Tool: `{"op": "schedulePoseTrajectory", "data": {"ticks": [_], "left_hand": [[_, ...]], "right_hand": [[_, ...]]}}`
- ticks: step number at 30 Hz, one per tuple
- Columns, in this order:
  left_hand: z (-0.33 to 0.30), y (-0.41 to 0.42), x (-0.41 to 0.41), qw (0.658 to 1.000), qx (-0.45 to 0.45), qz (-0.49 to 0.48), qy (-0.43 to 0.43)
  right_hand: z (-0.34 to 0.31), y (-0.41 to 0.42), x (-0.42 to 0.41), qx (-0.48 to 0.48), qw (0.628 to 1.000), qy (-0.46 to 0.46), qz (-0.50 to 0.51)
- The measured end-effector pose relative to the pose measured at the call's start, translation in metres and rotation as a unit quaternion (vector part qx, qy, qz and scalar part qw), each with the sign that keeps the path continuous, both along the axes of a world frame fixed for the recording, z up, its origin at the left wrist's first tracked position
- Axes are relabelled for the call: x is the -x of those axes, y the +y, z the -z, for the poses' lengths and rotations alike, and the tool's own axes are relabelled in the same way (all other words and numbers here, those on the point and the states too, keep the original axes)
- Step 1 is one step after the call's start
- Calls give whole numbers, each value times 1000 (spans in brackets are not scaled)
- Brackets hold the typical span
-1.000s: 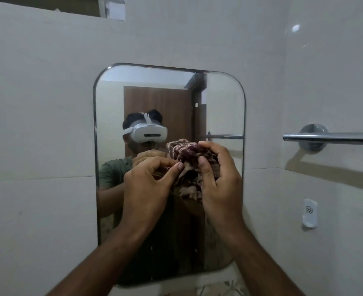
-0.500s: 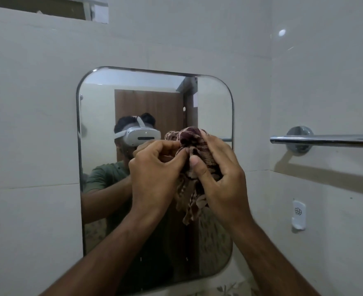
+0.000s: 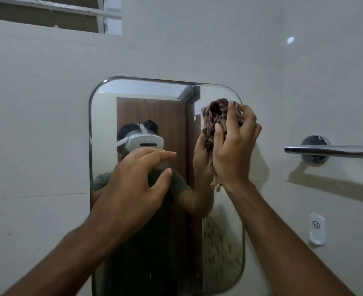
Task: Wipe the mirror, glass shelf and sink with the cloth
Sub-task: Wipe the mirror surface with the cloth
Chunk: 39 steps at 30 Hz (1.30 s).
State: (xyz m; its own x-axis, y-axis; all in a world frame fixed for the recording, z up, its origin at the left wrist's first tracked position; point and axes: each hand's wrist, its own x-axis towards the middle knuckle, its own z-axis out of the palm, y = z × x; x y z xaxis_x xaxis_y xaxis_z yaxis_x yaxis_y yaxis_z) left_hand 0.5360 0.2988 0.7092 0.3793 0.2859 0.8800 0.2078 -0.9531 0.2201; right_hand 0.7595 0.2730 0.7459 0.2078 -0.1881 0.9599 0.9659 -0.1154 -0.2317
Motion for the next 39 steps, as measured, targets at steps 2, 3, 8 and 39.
{"op": "schedulePoseTrajectory", "data": {"ticks": [2,3,8,39], "left_hand": [[-3,5,1,1000,-7,-21,-6],[-4,8,0,1000,-7,-25,-11],[-7,24,-6,998,-30,-58,-2],[-59,40,-54,963,-211,-163,32]], "right_hand": [[-11,8,6,1,999,13,36],[-13,12,12,8,999,5,53],[-5,18,14,85,987,-125,46],[-14,10,-13,54,993,-102,24]]}}
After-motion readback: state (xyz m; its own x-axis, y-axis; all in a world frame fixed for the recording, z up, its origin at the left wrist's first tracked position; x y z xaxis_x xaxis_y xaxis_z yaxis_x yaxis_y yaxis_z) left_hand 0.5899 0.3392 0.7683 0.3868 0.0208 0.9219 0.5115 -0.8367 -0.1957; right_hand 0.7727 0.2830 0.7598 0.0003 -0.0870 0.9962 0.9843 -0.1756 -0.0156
